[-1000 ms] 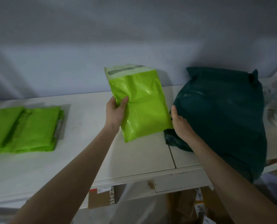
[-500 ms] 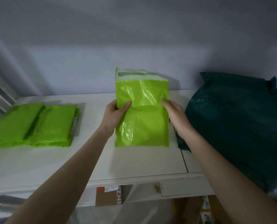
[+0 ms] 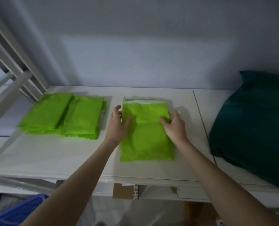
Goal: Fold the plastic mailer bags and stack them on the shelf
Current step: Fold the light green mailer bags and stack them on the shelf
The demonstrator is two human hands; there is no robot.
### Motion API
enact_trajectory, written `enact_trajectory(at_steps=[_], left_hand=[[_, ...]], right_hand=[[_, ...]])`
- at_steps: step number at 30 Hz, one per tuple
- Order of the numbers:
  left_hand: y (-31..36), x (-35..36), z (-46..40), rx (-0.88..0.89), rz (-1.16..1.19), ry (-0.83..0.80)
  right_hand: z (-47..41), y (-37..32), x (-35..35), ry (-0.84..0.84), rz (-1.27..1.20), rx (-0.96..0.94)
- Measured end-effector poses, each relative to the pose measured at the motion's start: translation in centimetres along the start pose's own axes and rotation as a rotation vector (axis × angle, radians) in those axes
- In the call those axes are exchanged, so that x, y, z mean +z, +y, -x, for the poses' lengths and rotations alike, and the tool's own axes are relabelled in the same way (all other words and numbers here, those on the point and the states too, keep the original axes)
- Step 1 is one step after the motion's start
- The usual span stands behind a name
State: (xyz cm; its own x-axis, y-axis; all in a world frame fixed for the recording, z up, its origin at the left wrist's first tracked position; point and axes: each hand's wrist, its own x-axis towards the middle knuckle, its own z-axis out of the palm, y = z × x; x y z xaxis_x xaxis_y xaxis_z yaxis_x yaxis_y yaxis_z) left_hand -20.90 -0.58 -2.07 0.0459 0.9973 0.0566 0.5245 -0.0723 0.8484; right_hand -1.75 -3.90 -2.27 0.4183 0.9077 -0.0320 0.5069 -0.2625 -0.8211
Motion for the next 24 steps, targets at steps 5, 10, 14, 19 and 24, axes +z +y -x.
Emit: enact_trajectory(at_steps=[5,10,14,19,24], left_hand=[[-0.5,0.3,0.9,0.208,-0.277,0.147],[0.5,1.9,2.9,0.259,-0.54,-0.166],[0.2,2.6,3.3,0.243,-0.618,-0.208],[0.0,2.4,2.8,0.298,-0.666,-0.244],[-1.4,2.8,3.4,0.322,-0.601,-0.337]], right_hand=[[1.3,0.1,1.2,0.145,0.333,-0.217],[3.0,-0.2,2.6,0.004,0.527,-0.523],[3.3,0.4,2.8,-0.121,0.67,-0.518],[3.1,0.0,2.7,-0.18,0.695,-0.494],[3.6,1.6,3.3,-0.215,0.649,-0.457]])
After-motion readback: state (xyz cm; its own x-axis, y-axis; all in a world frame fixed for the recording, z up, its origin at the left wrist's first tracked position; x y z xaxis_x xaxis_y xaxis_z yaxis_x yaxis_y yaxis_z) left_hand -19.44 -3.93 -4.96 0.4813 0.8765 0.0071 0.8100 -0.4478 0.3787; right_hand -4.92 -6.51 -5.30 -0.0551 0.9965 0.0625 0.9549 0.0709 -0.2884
